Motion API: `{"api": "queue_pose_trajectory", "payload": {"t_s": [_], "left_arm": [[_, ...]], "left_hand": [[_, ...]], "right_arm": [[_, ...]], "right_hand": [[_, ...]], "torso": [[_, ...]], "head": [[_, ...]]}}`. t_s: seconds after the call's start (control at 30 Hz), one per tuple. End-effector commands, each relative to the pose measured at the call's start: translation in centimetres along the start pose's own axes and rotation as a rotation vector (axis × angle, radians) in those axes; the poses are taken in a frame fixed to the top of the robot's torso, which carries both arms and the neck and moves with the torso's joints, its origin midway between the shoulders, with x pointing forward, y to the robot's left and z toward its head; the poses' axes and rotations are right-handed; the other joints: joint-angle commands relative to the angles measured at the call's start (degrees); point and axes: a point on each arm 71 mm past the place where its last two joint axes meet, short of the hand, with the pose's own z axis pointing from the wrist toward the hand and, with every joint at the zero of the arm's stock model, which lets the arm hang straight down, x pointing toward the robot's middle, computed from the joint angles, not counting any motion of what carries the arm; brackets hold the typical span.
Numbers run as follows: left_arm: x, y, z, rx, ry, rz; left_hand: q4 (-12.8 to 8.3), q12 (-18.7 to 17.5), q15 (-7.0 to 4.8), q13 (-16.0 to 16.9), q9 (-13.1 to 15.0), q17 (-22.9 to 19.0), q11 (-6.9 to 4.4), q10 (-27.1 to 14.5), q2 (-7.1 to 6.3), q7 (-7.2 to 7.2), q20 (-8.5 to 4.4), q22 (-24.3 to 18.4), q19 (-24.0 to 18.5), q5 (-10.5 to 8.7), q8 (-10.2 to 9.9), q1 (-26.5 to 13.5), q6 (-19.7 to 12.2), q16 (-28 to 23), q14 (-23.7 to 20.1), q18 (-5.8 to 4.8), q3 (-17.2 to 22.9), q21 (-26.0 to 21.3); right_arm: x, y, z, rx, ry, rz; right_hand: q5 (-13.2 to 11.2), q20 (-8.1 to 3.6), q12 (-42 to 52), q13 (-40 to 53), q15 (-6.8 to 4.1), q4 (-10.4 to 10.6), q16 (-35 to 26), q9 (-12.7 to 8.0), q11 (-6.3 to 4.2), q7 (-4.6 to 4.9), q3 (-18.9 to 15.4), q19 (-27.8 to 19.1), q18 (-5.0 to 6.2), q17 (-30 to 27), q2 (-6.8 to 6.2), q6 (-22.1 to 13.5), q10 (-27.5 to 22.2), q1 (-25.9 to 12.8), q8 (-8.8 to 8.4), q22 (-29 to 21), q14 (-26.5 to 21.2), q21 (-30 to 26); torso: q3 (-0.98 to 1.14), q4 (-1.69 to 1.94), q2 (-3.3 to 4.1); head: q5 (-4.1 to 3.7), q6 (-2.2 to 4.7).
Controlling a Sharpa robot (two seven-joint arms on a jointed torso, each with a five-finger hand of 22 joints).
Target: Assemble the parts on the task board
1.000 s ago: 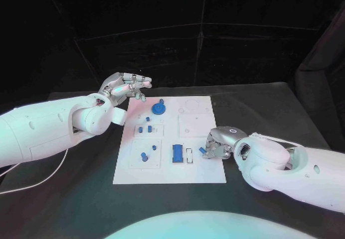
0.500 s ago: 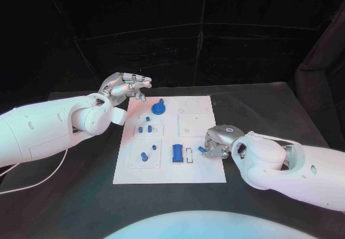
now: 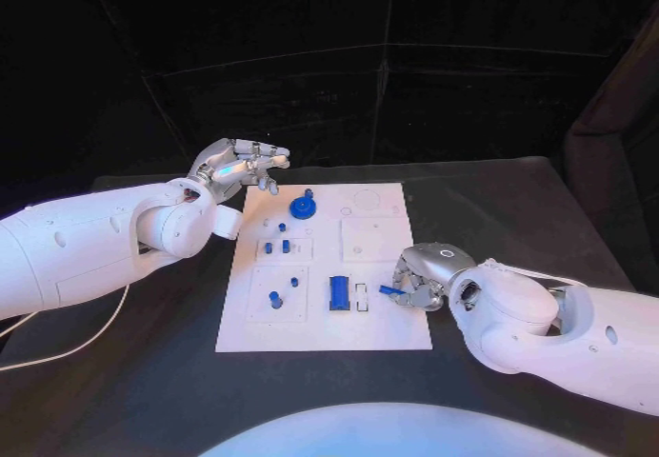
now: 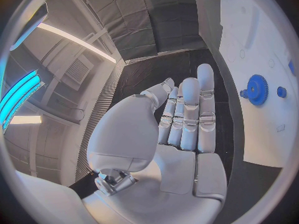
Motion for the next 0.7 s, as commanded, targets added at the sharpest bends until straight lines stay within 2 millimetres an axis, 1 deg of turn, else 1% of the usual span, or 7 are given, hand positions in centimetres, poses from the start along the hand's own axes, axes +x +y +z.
{"api": "queue_pose_trajectory", "payload": {"t_s": [0.03,0.1,0.23,0.4,0.53,0.6,0.7], "left_arm": [[0.1,-0.1,0.0,0.003,0.008,-0.006],[0.1,-0.1,0.0,0.003,0.007,-0.006],[0.1,-0.1,0.0,0.003,0.007,-0.006],[0.2,-0.1,0.0,0.003,0.009,-0.006],[0.2,-0.1,0.0,0.003,0.009,-0.007],[0.2,-0.1,0.1,0.003,0.009,-0.007],[0.3,-0.1,0.1,0.003,0.01,-0.007]], "left_hand": [[0.0,0.2,-0.05,-0.1,0.0,0.0,-0.03,-0.4,-0.03,0.01,-0.05,-0.1,-0.1,0.27,0.3,-0.6,-0.3,0.3,-0.5,0.75,-0.4,-0.3],[0.0,0.2,-0.05,-0.1,0.0,0.0,-0.03,-0.4,-0.03,0.01,-0.05,-0.1,-0.1,0.27,0.3,-0.6,-0.3,0.3,-0.5,0.75,-0.4,-0.3],[0.0,0.2,-0.05,-0.1,0.0,0.0,-0.03,-0.4,-0.03,0.01,-0.05,-0.1,-0.1,0.27,0.3,-0.6,-0.3,0.3,-0.5,0.75,-0.4,-0.3],[0.0,0.2,-0.05,-0.1,0.0,0.0,-0.03,-0.4,-0.03,0.01,-0.05,-0.1,-0.1,0.27,0.3,-0.6,-0.3,0.3,-0.5,0.75,-0.4,-0.3],[0.0,0.2,-0.05,-0.1,0.0,0.0,-0.03,-0.4,-0.03,0.01,-0.05,-0.1,-0.1,0.27,0.3,-0.6,-0.3,0.3,-0.5,0.75,-0.4,-0.3],[0.0,0.2,-0.05,-0.1,0.0,0.0,-0.03,-0.4,-0.03,0.01,-0.05,-0.1,-0.1,0.27,0.3,-0.6,-0.3,0.3,-0.5,0.75,-0.4,-0.3],[0.0,0.2,-0.05,-0.1,0.0,0.0,-0.03,-0.4,-0.03,0.01,-0.05,-0.1,-0.1,0.27,0.3,-0.6,-0.3,0.3,-0.5,0.75,-0.4,-0.3]], "right_arm": [[-0.7,0.2,-0.3,0.011,-0.072,0.125],[-0.8,0.3,-0.5,0.007,-0.086,0.146],[-1.0,0.5,-0.7,0.005,-0.101,0.179],[-0.9,0.6,-0.7,0.012,-0.083,0.209],[-0.5,0.7,-0.5,0.023,-0.043,0.236],[-0.3,0.9,-0.3,0.028,-0.018,0.243],[0.0,1.2,0.0,0.032,0.007,0.248]], "right_hand": [[0.2,-0.25,0.4,0.1,-0.51,0.2,0.3,0.2,0.03,0.05,0.6,1.9,-0.08,4.4,-0.75,0.4,0.4,-0.2,0.19,8.8,3.9,0.4],[0.1,-0.28,0.1,-0.1,-0.52,0.3,0.2,0.2,0.0,0.03,1.1,1.9,-0.04,4.3,-1.25,0.5,0.3,-0.4,0.16,8.7,3.8,0.3],[-0.3,-0.3,0.0,-0.1,-0.53,0.6,0.2,0.2,-0.01,0.03,1.7,1.8,-0.04,4.2,-1.82,0.7,0.3,-0.6,0.13,8.7,3.8,0.3],[-1.0,-0.3,0.2,0.0,-0.53,0.9,0.2,0.2,0.0,0.02,2.3,1.9,-0.05,4.3,-2.28,0.8,0.5,-1.0,0.09,8.7,3.8,0.3],[-1.4,-0.3,0.4,0.1,-0.51,1.5,0.3,0.3,0.02,0.04,2.7,1.9,-0.07,4.5,-2.58,0.9,0.7,-1.8,0.05,8.8,3.8,0.3],[-1.5,-0.28,0.6,0.3,-0.5,2.1,0.4,0.3,0.01,-0.01,3.0,2.0,-0.1,4.7,-2.67,1.1,0.8,-2.6,0.06,8.9,3.9,0.4],[-1.3,-0.3,1.0,0.6,-0.55,2.8,0.6,0.4,-0.06,-0.11,3.2,2.2,-0.17,4.9,-2.71,1.4,1.1,-3.5,0.14,9.2,3.9,0.6]], "torso": [[0.0,0.04,0.05],[0.0,0.04,0.07],[-0.01,-0.06,0.06],[-0.04,-0.03,0.04],[-0.01,0.02,0.06],[-0.05,0.03,0.04],[-0.15,0.15,0.05]], "head": [[0.06,0.02],[0.11,0.0],[0.19,-0.03],[0.25,-0.04],[0.24,-0.11],[0.26,-0.14],[0.21,-0.19]]}}
